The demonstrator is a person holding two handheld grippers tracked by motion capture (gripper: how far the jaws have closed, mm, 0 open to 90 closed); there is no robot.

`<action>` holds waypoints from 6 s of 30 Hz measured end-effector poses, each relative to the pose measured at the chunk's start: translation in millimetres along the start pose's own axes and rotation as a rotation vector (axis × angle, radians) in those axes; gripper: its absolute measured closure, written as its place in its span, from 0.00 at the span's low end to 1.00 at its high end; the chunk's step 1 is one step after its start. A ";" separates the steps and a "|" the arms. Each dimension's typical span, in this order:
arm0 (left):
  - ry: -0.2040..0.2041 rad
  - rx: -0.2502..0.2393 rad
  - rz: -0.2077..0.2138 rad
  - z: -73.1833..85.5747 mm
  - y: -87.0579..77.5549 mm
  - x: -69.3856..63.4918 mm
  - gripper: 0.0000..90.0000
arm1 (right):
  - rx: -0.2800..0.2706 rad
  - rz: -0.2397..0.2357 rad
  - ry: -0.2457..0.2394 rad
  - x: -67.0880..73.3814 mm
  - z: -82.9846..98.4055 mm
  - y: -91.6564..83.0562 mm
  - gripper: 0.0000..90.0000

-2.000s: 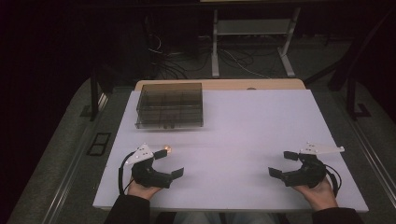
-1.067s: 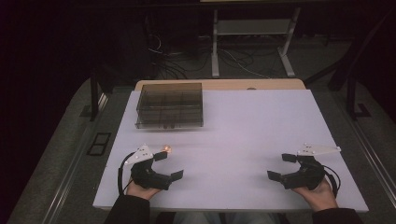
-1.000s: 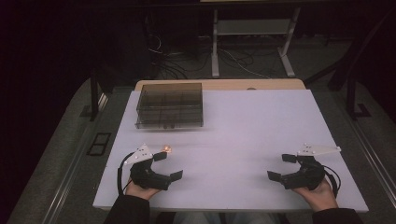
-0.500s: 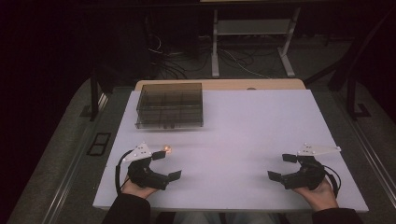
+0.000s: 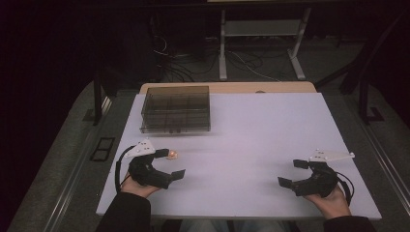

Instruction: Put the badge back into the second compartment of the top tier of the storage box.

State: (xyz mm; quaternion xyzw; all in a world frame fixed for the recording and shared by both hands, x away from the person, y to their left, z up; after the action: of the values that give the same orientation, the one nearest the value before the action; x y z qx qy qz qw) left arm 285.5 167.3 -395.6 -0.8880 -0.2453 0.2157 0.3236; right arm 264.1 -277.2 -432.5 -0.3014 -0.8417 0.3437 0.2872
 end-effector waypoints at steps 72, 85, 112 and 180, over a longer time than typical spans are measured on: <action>-0.105 0.072 -0.025 -7.9 30.3 88.4 0.00 | 0.005 -0.001 -0.015 0.2 1.3 1.3 0.00; -0.087 0.130 -0.007 -2.7 42.4 95.7 0.01 | 0.009 -0.002 -0.020 1.1 1.4 1.5 0.00; -0.086 0.177 0.032 7.6 52.2 109.7 0.22 | 0.010 -0.012 -0.025 1.6 1.9 2.0 0.00; -0.099 0.271 0.066 0.8 44.1 97.6 0.98 | 0.015 -0.037 -0.028 1.9 2.3 2.7 0.00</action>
State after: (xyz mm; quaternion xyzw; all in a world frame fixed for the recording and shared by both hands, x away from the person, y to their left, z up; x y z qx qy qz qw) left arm 374.9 194.3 -448.1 -0.8321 -0.2004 0.3009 0.4205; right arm 262.2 -275.2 -435.3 -0.2787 -0.8484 0.3490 0.2841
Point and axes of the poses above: each handheld gripper's, and its own axes: y roughly forward along the jaws, z roughly out of its underside, x roughly to its left, the point moved 3 cm from there along y, roughly forward along the jaws, and after that the axes turned 15 degrees about x, right-handed, at the moved point
